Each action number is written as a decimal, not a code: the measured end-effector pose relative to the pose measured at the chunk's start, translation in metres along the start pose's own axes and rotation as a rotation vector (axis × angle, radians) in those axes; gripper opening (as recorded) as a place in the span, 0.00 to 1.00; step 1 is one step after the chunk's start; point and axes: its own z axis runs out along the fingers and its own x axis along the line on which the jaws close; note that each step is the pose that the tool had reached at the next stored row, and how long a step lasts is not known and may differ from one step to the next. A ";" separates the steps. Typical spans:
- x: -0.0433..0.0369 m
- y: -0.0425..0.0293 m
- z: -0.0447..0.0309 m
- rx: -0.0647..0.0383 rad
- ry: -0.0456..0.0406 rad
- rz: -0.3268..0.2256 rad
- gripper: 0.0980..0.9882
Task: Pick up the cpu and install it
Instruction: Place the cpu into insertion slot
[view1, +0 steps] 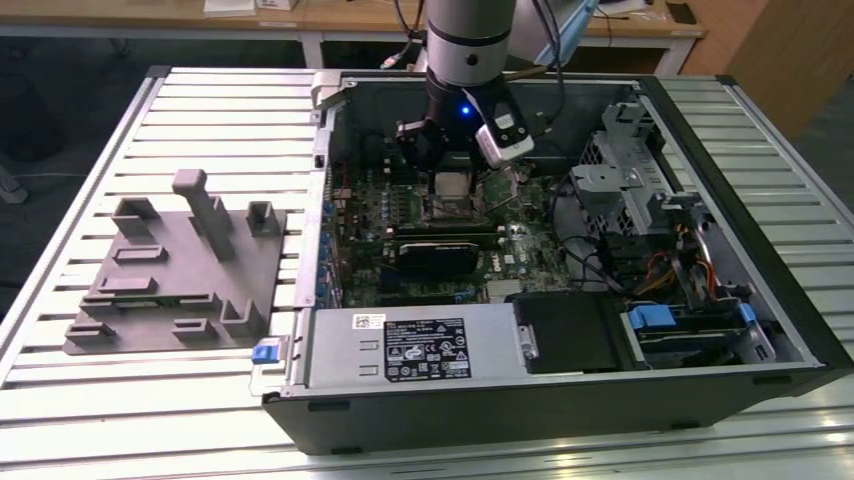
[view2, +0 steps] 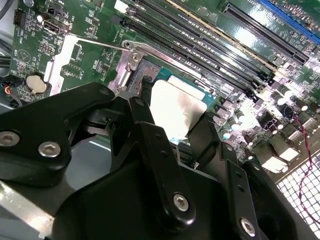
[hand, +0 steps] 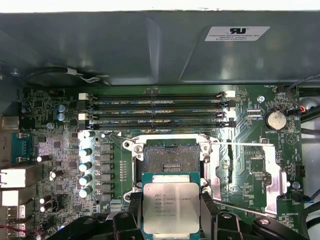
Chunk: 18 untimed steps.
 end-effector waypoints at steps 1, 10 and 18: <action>0.0000 0.0000 0.0000 0.000 0.0000 0.000 0.50; -0.0001 0.0000 0.0000 0.001 -0.0015 0.026 0.50; 0.0000 0.0000 0.0000 0.003 -0.0084 0.150 0.50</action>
